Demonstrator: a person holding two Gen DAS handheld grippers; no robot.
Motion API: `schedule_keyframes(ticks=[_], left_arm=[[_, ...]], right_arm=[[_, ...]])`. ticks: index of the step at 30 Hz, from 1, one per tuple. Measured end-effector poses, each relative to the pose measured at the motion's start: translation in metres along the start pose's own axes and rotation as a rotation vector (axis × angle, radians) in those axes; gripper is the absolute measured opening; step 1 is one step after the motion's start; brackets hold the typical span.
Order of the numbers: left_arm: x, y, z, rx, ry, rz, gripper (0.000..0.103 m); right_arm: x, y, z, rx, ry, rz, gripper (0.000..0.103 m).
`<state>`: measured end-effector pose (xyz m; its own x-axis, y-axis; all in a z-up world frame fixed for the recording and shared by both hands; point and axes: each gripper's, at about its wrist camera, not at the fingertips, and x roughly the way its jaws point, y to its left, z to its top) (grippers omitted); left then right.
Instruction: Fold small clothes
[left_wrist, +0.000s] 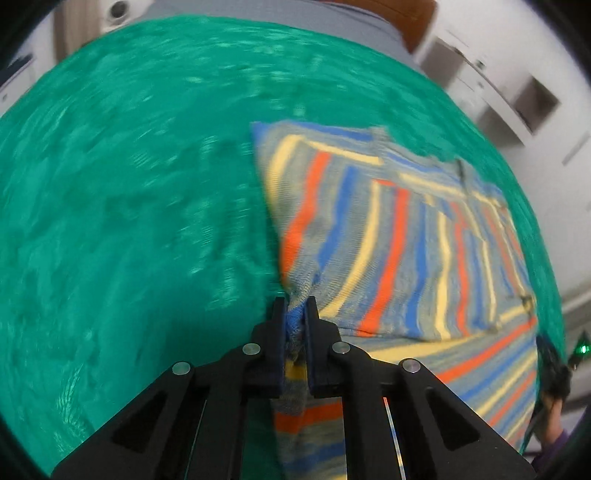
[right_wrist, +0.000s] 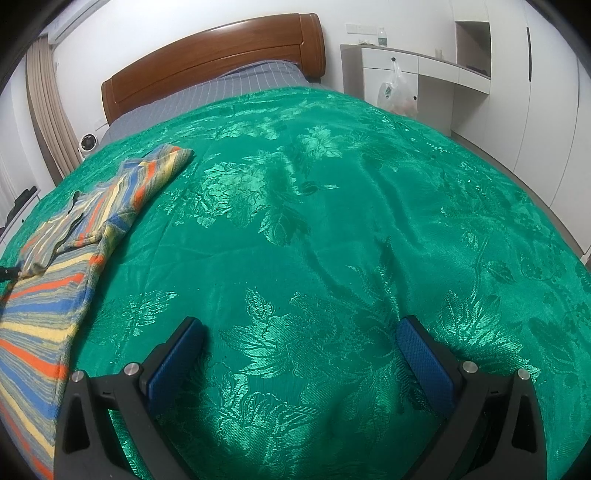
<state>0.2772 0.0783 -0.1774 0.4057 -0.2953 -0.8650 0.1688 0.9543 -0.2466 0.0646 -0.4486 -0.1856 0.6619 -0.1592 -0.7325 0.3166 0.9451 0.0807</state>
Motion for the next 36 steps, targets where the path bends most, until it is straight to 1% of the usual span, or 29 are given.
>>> schedule_keyframes(ticks=[3,4,6,7,8,10,11,13,15,17,18,19,21,22,25,26,28,29,30,32,33,34,35,36], left_arm=[[0.000,0.002,-0.007,0.004,-0.012,-0.003,0.009],[-0.001,0.000,-0.008,0.005,-0.020,0.006,0.014],[-0.004,-0.001,-0.012,0.002,-0.034,0.009,0.018],[-0.009,-0.002,-0.016,0.004,-0.044,0.021,0.029],[-0.014,-0.003,-0.020,0.014,-0.051,0.041,0.046],[-0.023,-0.006,-0.029,0.053,-0.076,0.088,0.064],[-0.030,-0.008,-0.036,0.076,-0.089,0.100,0.068],[-0.041,-0.010,-0.056,0.110,-0.094,0.121,0.072],[-0.051,-0.007,-0.078,0.116,-0.092,0.141,0.074],[-0.061,0.000,-0.105,0.087,-0.078,0.137,0.075],[-0.064,0.003,-0.116,0.073,-0.073,0.127,0.075],[-0.070,0.009,-0.133,0.053,-0.069,0.112,0.075],[-0.080,0.013,-0.155,0.040,-0.071,0.093,0.075],[-0.089,0.015,-0.171,0.036,-0.067,0.073,0.075],[-0.102,0.013,-0.200,0.045,-0.035,0.016,0.075],[-0.105,0.011,-0.213,0.059,-0.008,-0.012,0.075],[-0.106,0.008,-0.233,0.080,0.037,-0.046,0.073],[-0.104,0.006,-0.243,0.087,0.067,-0.066,0.068],[-0.103,0.004,-0.253,0.090,0.093,-0.080,0.064],[-0.103,0.000,-0.265,0.097,0.121,-0.095,0.051],[-0.104,-0.001,-0.267,0.098,0.126,-0.102,0.047],[-0.104,-0.001,-0.269,0.092,0.135,-0.115,0.038],[-0.105,-0.001,-0.269,0.082,0.143,-0.127,0.031],[-0.104,0.001,-0.268,0.073,0.148,-0.132,0.028]], right_arm=[[0.000,0.000,0.000,0.000,0.000,-0.001,0.103],[0.000,0.000,0.000,0.000,0.000,0.000,0.103],[0.000,0.000,0.000,0.000,0.000,0.000,0.103],[0.000,0.000,0.000,0.001,0.000,0.001,0.103],[0.000,0.000,0.000,0.001,0.000,0.001,0.103],[0.000,0.000,0.000,0.001,0.000,0.001,0.103],[0.001,0.000,0.000,0.001,0.000,0.001,0.103],[0.001,0.000,0.000,0.001,0.000,0.001,0.103],[0.001,0.000,0.000,0.000,0.001,-0.001,0.103],[0.000,0.000,0.000,0.000,0.002,-0.001,0.103],[0.000,0.001,0.000,-0.001,0.004,-0.001,0.103],[0.000,0.001,0.001,-0.001,0.007,-0.002,0.103],[0.000,0.001,0.003,-0.004,0.018,-0.001,0.103],[-0.001,0.002,0.004,-0.009,0.029,0.001,0.103],[-0.015,0.007,0.009,-0.038,0.087,0.002,0.102],[-0.028,0.012,0.007,-0.045,0.098,0.032,0.102],[-0.059,0.026,-0.004,-0.069,0.116,0.172,0.102],[-0.077,0.037,-0.015,-0.095,0.142,0.250,0.102],[-0.091,0.046,-0.026,-0.115,0.171,0.304,0.102],[-0.120,0.063,-0.056,-0.127,0.257,0.434,0.100],[-0.126,0.066,-0.065,-0.122,0.280,0.464,0.097],[-0.133,0.070,-0.078,-0.110,0.312,0.490,0.095],[-0.137,0.072,-0.091,-0.085,0.347,0.507,0.090],[-0.137,0.073,-0.102,-0.049,0.379,0.526,0.085]])
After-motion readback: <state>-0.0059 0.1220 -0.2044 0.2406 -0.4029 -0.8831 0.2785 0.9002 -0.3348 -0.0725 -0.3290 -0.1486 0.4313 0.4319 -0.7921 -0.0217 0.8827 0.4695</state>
